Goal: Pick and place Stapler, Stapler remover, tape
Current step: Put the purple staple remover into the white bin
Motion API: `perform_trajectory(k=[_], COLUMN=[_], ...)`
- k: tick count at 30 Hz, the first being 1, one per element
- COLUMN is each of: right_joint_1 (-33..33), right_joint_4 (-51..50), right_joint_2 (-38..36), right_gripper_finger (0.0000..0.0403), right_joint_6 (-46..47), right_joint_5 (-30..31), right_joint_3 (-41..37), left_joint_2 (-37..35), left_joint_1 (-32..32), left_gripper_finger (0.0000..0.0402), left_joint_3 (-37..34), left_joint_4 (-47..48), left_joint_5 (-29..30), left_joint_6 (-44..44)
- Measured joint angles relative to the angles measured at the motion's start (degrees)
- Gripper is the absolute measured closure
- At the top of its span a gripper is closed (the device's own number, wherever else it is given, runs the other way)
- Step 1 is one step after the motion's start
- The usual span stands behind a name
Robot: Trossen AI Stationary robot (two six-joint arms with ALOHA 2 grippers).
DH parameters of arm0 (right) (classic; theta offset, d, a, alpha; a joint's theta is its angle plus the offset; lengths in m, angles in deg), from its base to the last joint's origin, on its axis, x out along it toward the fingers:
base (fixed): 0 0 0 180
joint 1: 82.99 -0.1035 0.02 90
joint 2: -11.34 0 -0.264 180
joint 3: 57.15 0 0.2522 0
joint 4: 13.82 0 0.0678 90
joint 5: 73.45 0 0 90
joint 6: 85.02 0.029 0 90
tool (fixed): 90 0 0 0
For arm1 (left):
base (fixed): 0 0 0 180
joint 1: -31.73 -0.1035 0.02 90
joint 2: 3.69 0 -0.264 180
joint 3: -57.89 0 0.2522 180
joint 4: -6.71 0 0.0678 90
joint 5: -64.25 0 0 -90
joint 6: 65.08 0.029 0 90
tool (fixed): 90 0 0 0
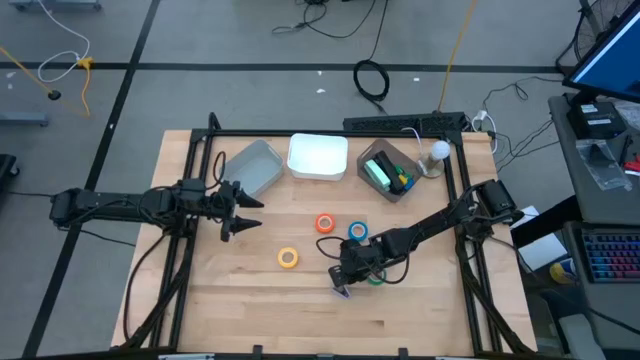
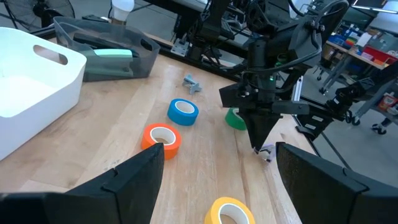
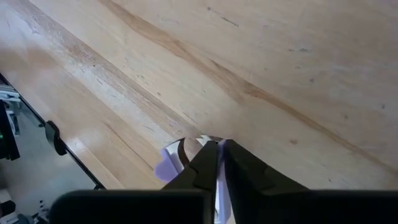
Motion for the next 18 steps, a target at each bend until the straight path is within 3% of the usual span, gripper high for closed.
perform_trajectory(k=[18], right_joint_1=[1.4], right_joint_4=[0.0], right_joint_2=[-0.6], right_gripper_finger=[0.0402], right_joint_6=[-0.7], right_joint_5=[-0.3], right_joint_3=[0.0], left_joint_2=[0.0], left_joint_1=[0.0], left_gripper_finger=[0.0089], left_joint_3=[0.0], left_joint_4=[0.0], left_joint_5=[0.0], left_joint_6=[0.0])
